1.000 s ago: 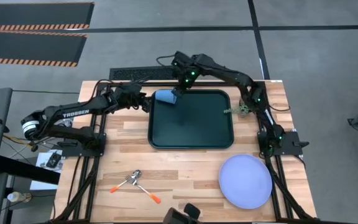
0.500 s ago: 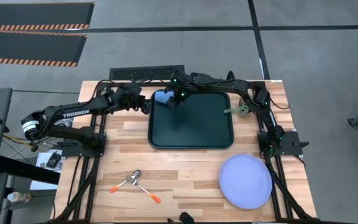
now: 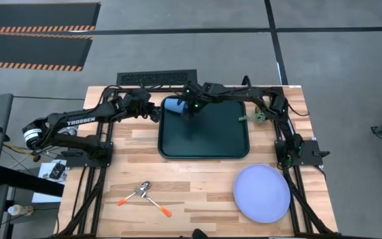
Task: Pick and place plate/cup/fork/spoon on tray
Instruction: Put the blue cup on the black tray
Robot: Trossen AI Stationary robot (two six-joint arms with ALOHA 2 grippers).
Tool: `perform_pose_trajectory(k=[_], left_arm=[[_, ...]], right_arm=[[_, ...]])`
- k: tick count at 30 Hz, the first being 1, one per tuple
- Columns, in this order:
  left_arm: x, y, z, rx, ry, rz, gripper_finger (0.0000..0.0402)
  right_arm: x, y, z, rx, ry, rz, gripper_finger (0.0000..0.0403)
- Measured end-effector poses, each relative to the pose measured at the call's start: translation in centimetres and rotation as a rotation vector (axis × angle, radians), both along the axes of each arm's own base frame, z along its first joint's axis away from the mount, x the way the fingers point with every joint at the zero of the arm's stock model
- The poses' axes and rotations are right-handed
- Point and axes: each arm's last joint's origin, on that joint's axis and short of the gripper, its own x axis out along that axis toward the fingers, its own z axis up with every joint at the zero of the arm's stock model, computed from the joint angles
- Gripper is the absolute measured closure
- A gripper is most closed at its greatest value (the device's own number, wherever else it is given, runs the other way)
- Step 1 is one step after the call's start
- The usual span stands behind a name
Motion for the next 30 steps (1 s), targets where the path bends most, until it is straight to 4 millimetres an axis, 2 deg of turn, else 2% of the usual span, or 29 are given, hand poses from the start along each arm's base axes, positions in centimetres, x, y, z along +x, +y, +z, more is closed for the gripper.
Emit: perform_pose_trajectory(k=[10, 18, 20, 23, 25, 28, 30], left_arm=[[0.0, 0.0, 0.0, -0.006, -0.005, 0.007, 0.0228], [0.0, 0.0, 0.0, -0.015, -0.013, 0.015, 0.0228], [0.0, 0.0, 0.0, -0.015, -0.013, 0.014, 0.0228], [0.0, 0.0, 0.0, -0.02, -0.016, 0.006, 0.0228], [0.0, 0.0, 0.0, -0.02, -0.016, 0.006, 0.0228], [0.0, 0.0, 0.0, -0.016, -0.014, 0.014, 0.0228], [0.0, 0.0, 0.0, -0.016, -0.014, 0.015, 0.0228]], right_arm=[[1.2, 0.5, 0.7, -0.087, -0.085, -0.018, 0.0247], [0.6, 0.3, 0.4, -0.038, -0.026, -0.083, 0.0273], [-0.1, 0.5, 1.5, -0.042, -0.004, -0.064, 0.0279], [-1.2, 0.9, 5.4, -0.164, -0.047, -0.011, 0.029], [-2.1, 1.2, 7.3, -0.311, -0.036, 0.063, 0.0295], [-2.5, 1.2, 8.3, -0.583, 0.034, 0.214, 0.0297], [-2.6, 0.7, 8.6, -0.694, 0.048, 0.299, 0.0289]])
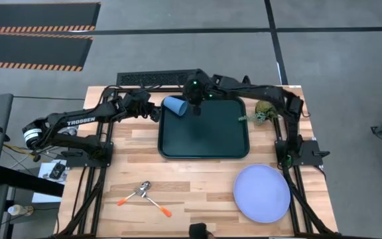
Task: Pick and place plate/cup/fork/spoon on tray
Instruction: Put the blue cup on the black tray
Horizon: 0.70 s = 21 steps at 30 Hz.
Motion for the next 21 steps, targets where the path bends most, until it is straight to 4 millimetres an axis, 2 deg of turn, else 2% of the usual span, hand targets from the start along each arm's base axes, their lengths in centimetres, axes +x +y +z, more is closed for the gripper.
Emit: perform_pose_trajectory(k=[2, 7, 11, 14, 19, 21], left_arm=[[0.0, 0.0, 0.0, 0.0, 0.0, -0.001, 0.0228], [0.0, -0.1, 0.0, -0.004, 0.005, -0.004, 0.0228], [0.0, -0.1, -0.1, -0.008, 0.013, -0.004, 0.0228], [0.0, -0.2, -0.2, -0.012, 0.018, -0.002, 0.0228], [-0.1, -0.2, -0.2, -0.017, 0.02, 0.001, 0.0228], [-0.1, -0.2, -0.2, -0.017, 0.02, 0.001, 0.0228]], right_arm=[[0.1, -0.5, -0.7, -0.029, 0.031, 0.052, 0.027], [0.9, -1.0, -4.6, -0.003, 0.144, 0.147, 0.0185], [1.8, -1.0, -6.5, -0.088, 0.201, 0.19, 0.0135], [2.5, -1.3, -7.5, -0.138, 0.237, 0.17, 0.0129], [3.9, -2.4, -7.5, -0.166, 0.208, 0.15, 0.0136], [4.2, -2.9, -7.8, -0.15, 0.245, 0.144, 0.0142]])
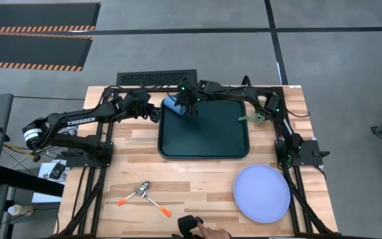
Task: Pick and place plate/cup/fork/spoon on tray
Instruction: Put the blue cup on the black tray
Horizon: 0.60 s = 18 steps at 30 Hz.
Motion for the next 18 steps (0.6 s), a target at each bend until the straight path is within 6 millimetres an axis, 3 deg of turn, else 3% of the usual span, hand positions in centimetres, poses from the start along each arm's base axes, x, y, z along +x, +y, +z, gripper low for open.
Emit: perform_pose_trajectory(k=[6, 13, 18], left_arm=[[0.0, 0.0, 0.0, 0.001, 0.001, -0.001, 0.0228], [0.0, 0.0, 0.0, 0.003, 0.005, -0.005, 0.0228], [-0.1, -0.1, -0.1, -0.005, 0.019, -0.005, 0.0228]], right_arm=[[1.2, -1.0, 0.6, 0.024, 0.043, -0.021, 0.0195], [1.6, -0.6, 0.2, 0.102, 0.115, -0.031, 0.0377], [1.9, 0.1, 0.9, 0.092, 0.094, -0.019, 0.0392]])
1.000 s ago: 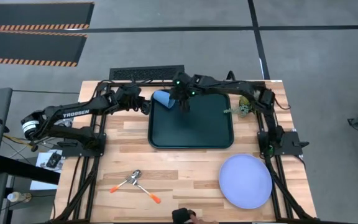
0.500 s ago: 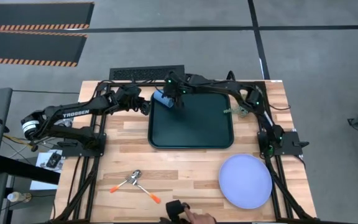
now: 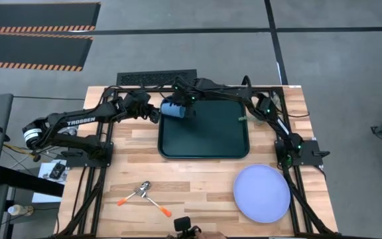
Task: Pick and place plate/cup/fork/spoon on tray
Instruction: Put the blue cup on the black tray
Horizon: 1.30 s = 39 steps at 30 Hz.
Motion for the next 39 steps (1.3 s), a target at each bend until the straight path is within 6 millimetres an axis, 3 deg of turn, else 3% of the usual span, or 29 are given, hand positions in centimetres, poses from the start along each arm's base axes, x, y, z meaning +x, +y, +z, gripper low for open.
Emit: perform_pose_trajectory(k=[6, 14, 20, 25, 39], left_arm=[[-0.1, 0.0, -0.1, 0.002, 0.014, -0.008, 0.0228], [-0.1, 0.0, -0.1, 0.014, 0.021, 0.001, 0.0228], [-0.1, 0.1, 0.0, 0.025, 0.021, 0.008, 0.0228], [-0.1, 0.0, -0.1, 0.016, 0.031, 0.003, 0.0228], [-0.2, -0.1, -0.2, 0.01, 0.041, 0.002, 0.0228]], right_arm=[[-2.3, 0.9, 4.4, 0.011, 0.037, -0.001, 0.0399], [-8.2, 1.5, 8.4, -0.003, 0.346, -0.09, 0.04], [-11.9, -1.1, 7.5, 0.046, 0.598, -0.248, 0.0401], [-13.4, -3.8, 6.0, 0.077, 0.634, -0.352, 0.0402], [-15.2, -3.0, 1.2, 0.171, 0.816, -0.394, 0.0398]])
